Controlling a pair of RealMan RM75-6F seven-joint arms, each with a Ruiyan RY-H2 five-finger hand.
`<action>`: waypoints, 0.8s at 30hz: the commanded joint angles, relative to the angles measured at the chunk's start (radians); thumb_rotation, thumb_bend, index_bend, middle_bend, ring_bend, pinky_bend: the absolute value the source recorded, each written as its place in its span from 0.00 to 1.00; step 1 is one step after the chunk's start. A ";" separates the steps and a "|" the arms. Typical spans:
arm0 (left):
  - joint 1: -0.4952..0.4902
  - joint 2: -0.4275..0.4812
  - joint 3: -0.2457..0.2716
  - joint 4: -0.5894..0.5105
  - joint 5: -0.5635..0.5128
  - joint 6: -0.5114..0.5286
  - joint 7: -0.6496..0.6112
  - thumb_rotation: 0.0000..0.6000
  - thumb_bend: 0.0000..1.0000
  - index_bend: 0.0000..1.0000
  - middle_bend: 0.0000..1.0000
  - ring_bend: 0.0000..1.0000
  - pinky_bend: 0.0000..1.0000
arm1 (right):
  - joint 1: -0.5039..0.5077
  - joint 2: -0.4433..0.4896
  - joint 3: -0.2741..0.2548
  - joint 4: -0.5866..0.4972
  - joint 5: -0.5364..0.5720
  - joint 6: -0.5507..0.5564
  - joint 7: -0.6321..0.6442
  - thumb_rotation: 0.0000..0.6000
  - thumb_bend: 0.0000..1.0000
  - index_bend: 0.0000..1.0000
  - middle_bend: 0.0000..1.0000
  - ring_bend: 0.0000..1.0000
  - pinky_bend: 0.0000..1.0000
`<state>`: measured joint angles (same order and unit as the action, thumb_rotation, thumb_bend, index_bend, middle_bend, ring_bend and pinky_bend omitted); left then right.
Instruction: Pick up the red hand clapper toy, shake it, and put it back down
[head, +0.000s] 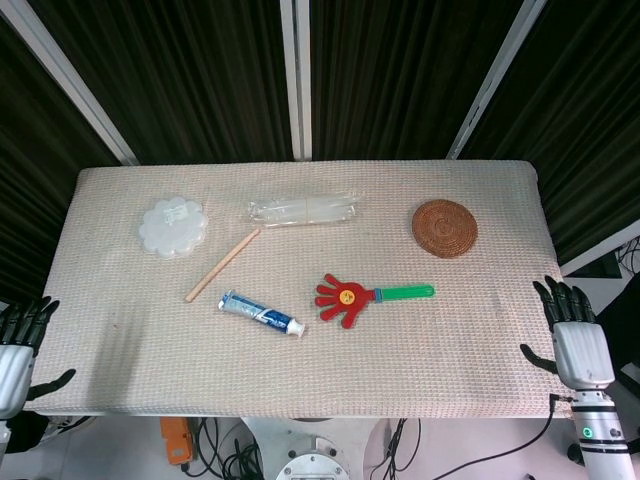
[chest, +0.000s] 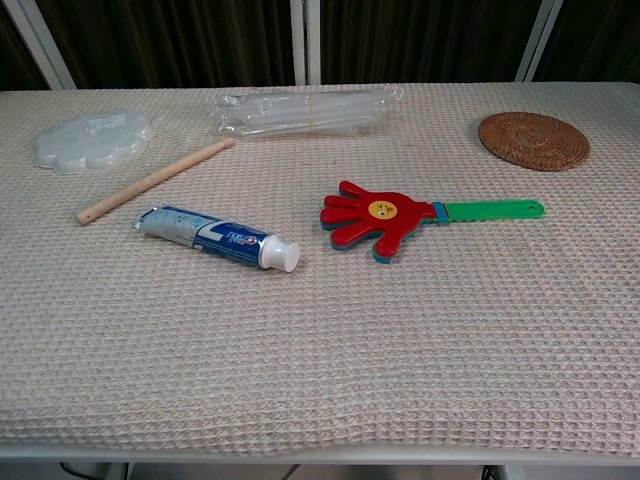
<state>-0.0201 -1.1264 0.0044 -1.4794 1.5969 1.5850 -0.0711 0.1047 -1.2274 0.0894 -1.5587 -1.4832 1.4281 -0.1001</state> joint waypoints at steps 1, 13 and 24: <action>0.003 -0.002 0.004 0.004 0.001 0.001 -0.005 1.00 0.10 0.04 0.02 0.00 0.03 | 0.073 0.011 0.027 -0.045 0.022 -0.093 -0.070 1.00 0.09 0.00 0.00 0.00 0.00; -0.006 0.005 0.000 -0.020 0.014 0.004 0.015 1.00 0.10 0.04 0.02 0.00 0.03 | 0.323 -0.100 0.110 -0.087 0.189 -0.396 -0.265 1.00 0.11 0.00 0.00 0.00 0.00; 0.002 0.006 0.003 -0.009 0.005 0.006 -0.002 1.00 0.10 0.04 0.02 0.00 0.03 | 0.501 -0.244 0.146 -0.122 0.529 -0.458 -0.573 1.00 0.12 0.03 0.00 0.00 0.00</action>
<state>-0.0184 -1.1208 0.0076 -1.4895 1.6020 1.5903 -0.0727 0.5609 -1.4248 0.2260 -1.6748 -1.0116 0.9675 -0.6128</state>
